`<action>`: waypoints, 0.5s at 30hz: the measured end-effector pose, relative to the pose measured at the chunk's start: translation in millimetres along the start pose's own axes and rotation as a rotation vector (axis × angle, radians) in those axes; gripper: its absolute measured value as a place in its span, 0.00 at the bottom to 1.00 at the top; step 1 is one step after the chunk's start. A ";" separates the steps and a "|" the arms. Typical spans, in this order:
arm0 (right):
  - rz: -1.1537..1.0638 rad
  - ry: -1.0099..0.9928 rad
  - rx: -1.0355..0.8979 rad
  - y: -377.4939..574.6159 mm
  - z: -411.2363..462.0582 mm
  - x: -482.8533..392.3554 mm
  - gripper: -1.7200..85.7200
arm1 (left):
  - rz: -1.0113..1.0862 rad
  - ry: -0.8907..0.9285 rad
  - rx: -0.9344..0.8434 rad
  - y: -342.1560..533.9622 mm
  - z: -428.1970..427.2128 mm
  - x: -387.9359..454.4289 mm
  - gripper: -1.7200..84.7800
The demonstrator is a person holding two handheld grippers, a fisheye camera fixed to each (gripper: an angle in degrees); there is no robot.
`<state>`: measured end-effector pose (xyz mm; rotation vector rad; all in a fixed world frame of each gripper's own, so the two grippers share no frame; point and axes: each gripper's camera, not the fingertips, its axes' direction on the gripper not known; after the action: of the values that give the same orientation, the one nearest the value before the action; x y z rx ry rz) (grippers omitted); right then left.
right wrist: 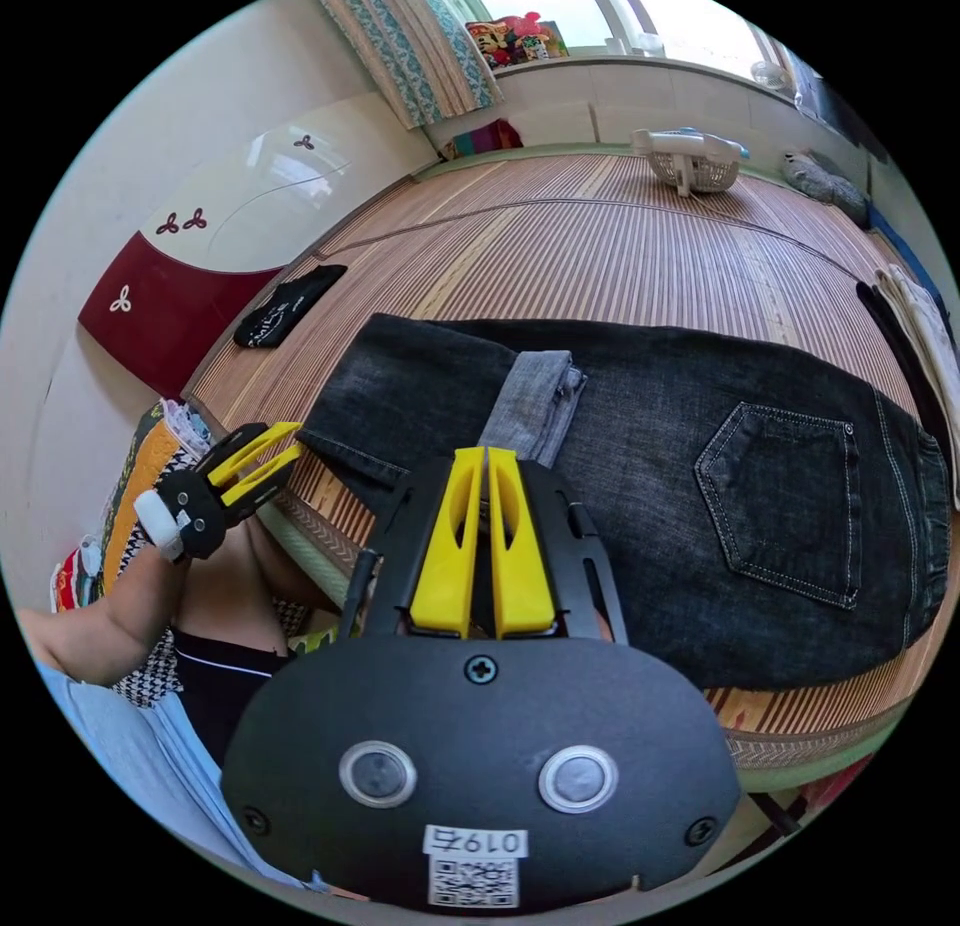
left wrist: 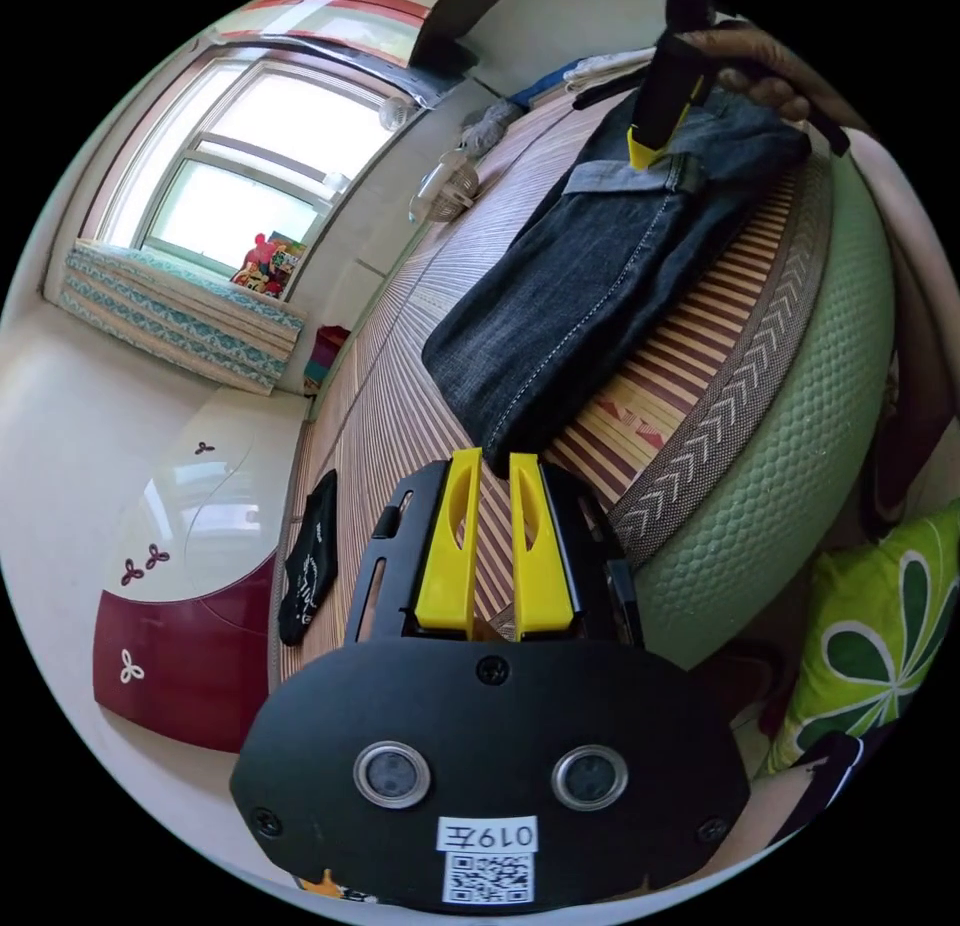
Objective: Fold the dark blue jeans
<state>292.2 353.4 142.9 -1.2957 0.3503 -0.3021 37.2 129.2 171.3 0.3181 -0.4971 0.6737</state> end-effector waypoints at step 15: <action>-0.077 0.113 -0.054 -0.1 17.4 -13.4 0.01 | 0.439 -0.166 -0.034 -29.2 -22.7 84.0 0.03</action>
<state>287.3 374.1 148.1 -1.3503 0.4076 -0.4347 120.6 160.5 193.5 0.2352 -0.7470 1.0684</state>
